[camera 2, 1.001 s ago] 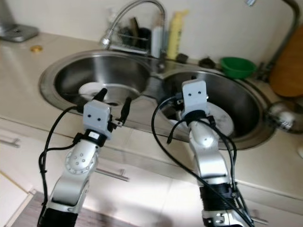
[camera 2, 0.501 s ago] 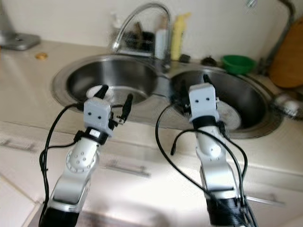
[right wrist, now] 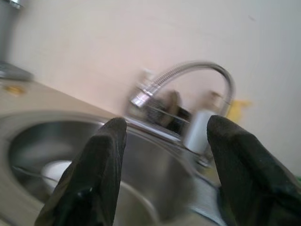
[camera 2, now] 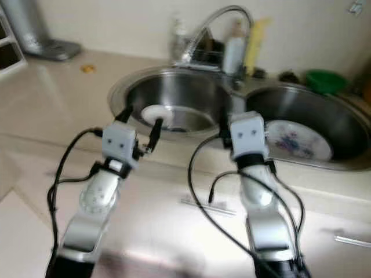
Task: Kitchen organization
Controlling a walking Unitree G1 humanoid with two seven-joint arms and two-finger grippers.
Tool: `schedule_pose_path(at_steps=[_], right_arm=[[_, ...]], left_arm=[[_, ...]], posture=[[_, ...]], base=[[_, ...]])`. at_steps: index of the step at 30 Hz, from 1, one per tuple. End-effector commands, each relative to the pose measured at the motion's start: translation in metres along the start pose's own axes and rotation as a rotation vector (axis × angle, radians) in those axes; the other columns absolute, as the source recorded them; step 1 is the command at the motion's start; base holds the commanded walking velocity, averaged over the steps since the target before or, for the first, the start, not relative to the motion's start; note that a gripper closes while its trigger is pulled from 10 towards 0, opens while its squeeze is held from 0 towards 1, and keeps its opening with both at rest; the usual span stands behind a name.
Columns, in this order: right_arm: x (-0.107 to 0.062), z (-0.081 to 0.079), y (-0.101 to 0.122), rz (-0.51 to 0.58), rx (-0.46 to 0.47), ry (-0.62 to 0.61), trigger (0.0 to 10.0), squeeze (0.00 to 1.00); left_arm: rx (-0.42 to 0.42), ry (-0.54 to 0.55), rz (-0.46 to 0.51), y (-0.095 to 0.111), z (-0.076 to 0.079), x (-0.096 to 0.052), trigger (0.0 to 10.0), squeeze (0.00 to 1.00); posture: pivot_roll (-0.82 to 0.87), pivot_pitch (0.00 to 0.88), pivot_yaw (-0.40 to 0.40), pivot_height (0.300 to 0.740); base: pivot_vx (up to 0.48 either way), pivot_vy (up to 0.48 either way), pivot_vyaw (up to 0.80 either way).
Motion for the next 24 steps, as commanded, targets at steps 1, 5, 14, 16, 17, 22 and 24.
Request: schedule_pose_path(at_steps=[1, 5, 14, 16, 17, 22, 24], right_arm=[[-0.004, 0.015, 0.002, -0.003, -0.040, -0.039, 10.0, 0.00], [-0.005, 0.017, 0.002, -0.007, -0.048, -0.045, 10.0, 0.00], [-0.007, 0.019, -0.007, -0.049, -0.063, -0.063, 10.0, 0.00], [-0.008, 0.026, -0.010, -0.063, -0.069, -0.095, 10.0, 0.00], [-0.008, 0.026, -0.010, -0.063, -0.069, -0.095, 10.0, 0.00], [-0.010, 0.041, -0.010, -0.066, -0.080, -0.165, 10.0, 0.00], [-0.013, 0.050, -0.007, -0.056, -0.094, -0.210, 10.0, 0.00]], left_arm=[[-0.019, -0.029, 0.030, 0.009, 0.010, 0.003, 10.0, 0.00], [-0.019, -0.031, 0.031, 0.009, 0.011, 0.003, 10.0, 0.00], [-0.008, -0.028, 0.036, 0.009, 0.012, 0.003, 10.0, 0.00], [-0.009, -0.031, 0.038, 0.010, 0.013, 0.002, 10.0, 0.00], [-0.009, -0.031, 0.038, 0.010, 0.013, 0.002, 10.0, 0.00], [-0.009, -0.035, 0.038, 0.009, 0.015, 0.001, 10.0, 0.00], [-0.007, -0.034, 0.037, 0.009, 0.015, 0.001, 10.0, 0.00]], posture=[[0.08, 0.000, -0.068, 0.740], [0.08, 0.000, -0.069, 0.740], [0.09, 0.000, -0.073, 0.740], [0.08, 0.000, -0.073, 0.740], [0.08, 0.000, -0.073, 0.740], [0.08, 0.000, -0.074, 0.740], [0.08, 0.000, -0.075, 0.740]], base=[[0.000, 0.480, 0.00], [0.000, 0.480, 0.00], [0.000, 0.112, -0.09], [0.000, 0.000, -0.80], [0.000, 0.000, -0.80], [0.000, 0.000, -0.80], [0.000, 0.000, -0.80]])
Point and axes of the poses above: a point about 5 cm out from each wrist's last joint towards the gripper, its own x axis pointing out of the wrist towards the gripper, its own y axis along the axis of the wrist's last joint, z = x × y, the point moved 6 cm from there along x, pointing out of the wrist towards the gripper, and after that the axes turned 15 degrees about x, right-handed, at the moved point
